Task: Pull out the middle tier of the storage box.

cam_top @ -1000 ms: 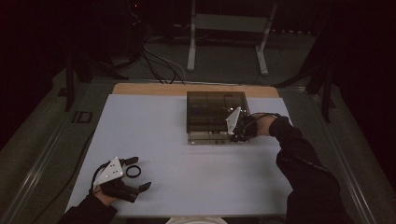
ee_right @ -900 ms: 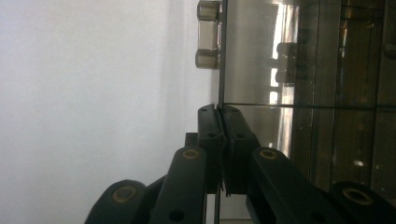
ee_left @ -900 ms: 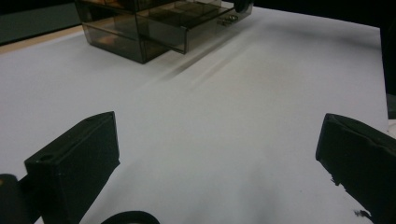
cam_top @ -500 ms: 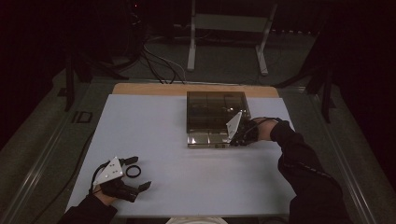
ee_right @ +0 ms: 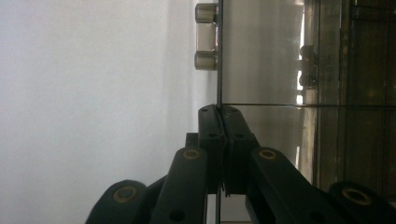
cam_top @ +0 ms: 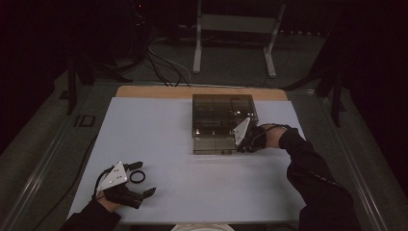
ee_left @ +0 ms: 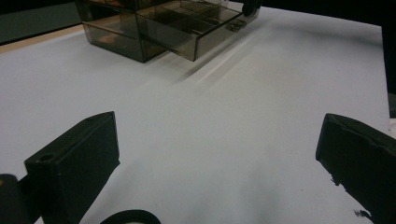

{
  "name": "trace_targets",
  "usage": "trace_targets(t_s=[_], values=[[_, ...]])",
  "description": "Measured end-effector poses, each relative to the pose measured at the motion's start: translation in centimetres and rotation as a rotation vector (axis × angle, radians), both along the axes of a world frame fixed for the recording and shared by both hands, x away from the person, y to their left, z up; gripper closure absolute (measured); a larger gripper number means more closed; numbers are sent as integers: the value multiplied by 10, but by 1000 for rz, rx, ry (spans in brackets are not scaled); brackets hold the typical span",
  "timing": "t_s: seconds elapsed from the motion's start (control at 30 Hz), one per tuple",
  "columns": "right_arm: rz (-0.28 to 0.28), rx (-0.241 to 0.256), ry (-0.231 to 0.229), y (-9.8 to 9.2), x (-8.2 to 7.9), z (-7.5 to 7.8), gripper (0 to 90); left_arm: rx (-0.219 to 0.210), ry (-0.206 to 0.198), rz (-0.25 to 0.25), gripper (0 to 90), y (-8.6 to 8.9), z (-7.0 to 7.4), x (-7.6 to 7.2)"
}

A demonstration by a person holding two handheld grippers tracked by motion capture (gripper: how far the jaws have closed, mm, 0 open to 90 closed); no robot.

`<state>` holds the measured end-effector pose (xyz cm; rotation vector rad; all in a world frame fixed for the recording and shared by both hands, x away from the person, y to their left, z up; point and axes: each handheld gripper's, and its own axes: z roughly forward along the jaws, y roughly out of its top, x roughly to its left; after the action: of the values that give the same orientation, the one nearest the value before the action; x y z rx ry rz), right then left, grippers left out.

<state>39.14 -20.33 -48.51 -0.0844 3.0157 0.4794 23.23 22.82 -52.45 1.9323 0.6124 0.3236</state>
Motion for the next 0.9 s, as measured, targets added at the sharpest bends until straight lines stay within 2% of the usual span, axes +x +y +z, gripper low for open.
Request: trace_targets(t_s=[0.23,0.37,0.53,0.8,0.9], values=[[1,4,-1,0,0,0,883,-10,3,3,10,1,0,1],[-3,-4,0,1,0,0,881,4,5,1,10,1,0,1],[6,1,-6,1,0,0,882,-1,1,1,10,0,0,1],[-23,5,9,1,1,0,874,3,5,4,10,1,0,1],[-42,35,18,-1,0,4,799,-1,1,5,10,1,0,1]])
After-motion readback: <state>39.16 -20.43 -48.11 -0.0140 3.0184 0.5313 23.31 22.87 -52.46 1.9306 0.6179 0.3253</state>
